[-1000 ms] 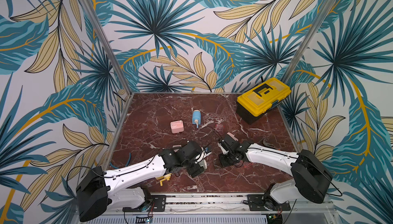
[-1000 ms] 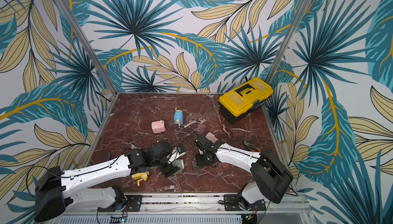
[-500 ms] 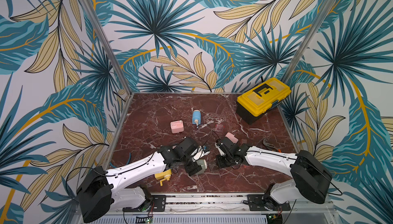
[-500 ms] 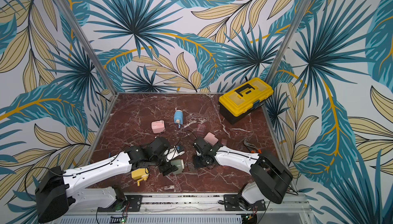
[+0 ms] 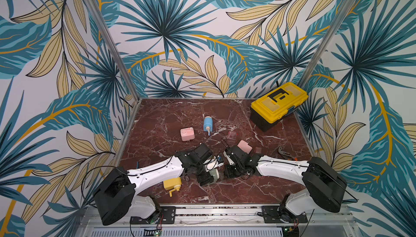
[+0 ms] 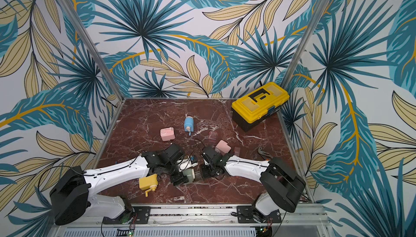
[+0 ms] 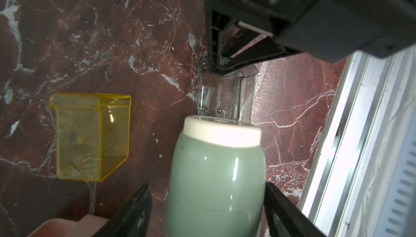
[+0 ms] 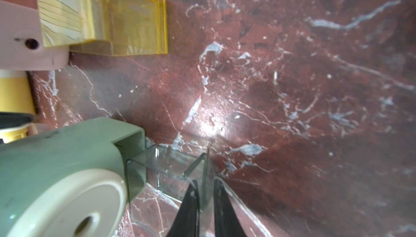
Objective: Put the tray back into the pencil sharpener
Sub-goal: Close the container of the pencil sharpener.
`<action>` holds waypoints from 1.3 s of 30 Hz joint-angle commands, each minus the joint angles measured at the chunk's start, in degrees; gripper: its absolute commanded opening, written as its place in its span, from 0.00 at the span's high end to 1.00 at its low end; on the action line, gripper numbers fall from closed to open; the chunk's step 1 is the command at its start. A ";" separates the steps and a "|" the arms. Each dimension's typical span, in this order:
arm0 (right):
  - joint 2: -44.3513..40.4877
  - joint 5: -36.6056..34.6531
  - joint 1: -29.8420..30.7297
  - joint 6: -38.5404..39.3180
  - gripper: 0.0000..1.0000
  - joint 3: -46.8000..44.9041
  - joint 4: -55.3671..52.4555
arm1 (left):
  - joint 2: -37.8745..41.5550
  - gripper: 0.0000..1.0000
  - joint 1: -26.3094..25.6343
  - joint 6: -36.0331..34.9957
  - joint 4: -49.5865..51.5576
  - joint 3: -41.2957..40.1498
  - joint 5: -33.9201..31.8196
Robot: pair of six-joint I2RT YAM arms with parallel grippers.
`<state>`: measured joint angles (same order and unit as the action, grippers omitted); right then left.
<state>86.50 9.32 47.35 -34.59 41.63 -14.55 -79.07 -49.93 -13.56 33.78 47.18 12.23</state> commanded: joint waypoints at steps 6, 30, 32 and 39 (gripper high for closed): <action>0.32 2.93 0.37 -3.09 0.83 -2.95 6.80 | -1.38 0.30 0.19 -2.59 0.32 1.16 0.20; -10.22 0.62 -0.07 -9.70 0.70 -11.50 13.15 | -1.92 0.48 0.10 -4.54 0.24 0.83 -0.12; -13.31 -2.04 -0.16 -10.86 0.70 -13.06 12.04 | -1.97 0.49 0.10 -4.64 0.24 0.90 -0.02; -12.25 -4.76 -0.17 -10.07 0.81 -11.86 8.88 | -2.61 0.51 -0.34 -4.78 0.23 1.77 0.02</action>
<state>71.94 5.98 47.24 -44.80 28.99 -3.51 -80.66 -50.00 -17.54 33.85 47.31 12.53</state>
